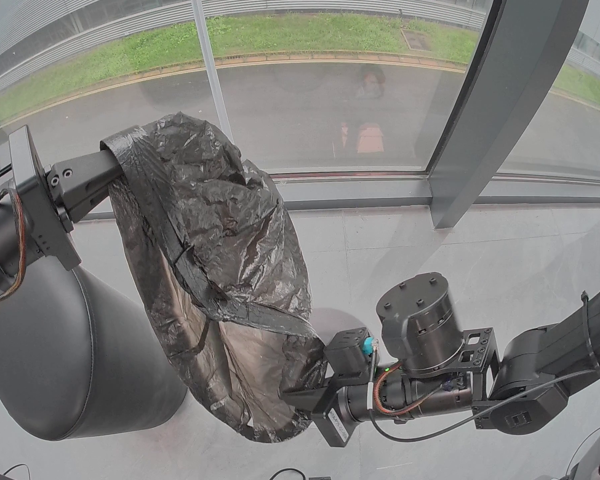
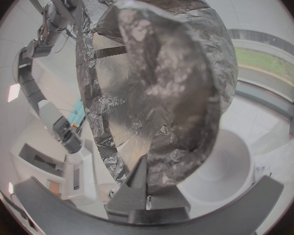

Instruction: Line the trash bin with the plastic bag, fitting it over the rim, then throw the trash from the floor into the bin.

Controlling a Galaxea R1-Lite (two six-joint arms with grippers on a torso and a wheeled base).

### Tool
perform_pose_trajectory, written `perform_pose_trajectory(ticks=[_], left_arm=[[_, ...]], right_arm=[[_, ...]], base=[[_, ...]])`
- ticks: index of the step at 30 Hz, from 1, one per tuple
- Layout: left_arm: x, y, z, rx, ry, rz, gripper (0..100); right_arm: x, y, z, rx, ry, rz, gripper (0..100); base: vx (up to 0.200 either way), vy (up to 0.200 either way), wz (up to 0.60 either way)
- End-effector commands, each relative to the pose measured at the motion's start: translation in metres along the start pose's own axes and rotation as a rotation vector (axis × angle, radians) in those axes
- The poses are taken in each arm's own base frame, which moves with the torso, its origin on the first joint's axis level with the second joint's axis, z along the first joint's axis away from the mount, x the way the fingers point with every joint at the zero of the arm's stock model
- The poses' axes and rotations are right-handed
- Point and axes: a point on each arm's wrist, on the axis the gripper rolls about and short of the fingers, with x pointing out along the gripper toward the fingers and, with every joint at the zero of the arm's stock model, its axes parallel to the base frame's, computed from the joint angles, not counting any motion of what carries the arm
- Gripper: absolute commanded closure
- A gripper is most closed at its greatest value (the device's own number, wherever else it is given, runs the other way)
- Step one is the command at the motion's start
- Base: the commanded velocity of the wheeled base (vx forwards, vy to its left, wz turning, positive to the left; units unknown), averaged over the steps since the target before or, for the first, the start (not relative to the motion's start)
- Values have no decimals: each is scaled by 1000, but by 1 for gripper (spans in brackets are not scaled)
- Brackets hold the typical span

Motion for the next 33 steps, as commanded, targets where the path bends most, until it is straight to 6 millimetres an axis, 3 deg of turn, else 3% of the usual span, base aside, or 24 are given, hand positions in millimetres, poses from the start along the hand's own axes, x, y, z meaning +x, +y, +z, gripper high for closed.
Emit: perform_pose_trajectory(ticks=[1, 19, 24, 33], left_arm=[[-1, 9, -5, -12, 47, 5, 100], [2, 46, -21, -58, 223, -18, 100], [11, 57, -26, -81, 276, -16, 100], [27, 66, -35, -104, 333, -8, 100]], right_arm=[[-22, 2, -1, 23, 27, 76, 100], [-62, 11, -16, 90, 247, 289, 100], [-76, 15, -29, 111, 317, 341, 100], [-81, 9, -49, 158, 363, 377, 100]], base=[[0, 0, 0], [0, 0, 0], [0, 0, 0], [0, 0, 0]])
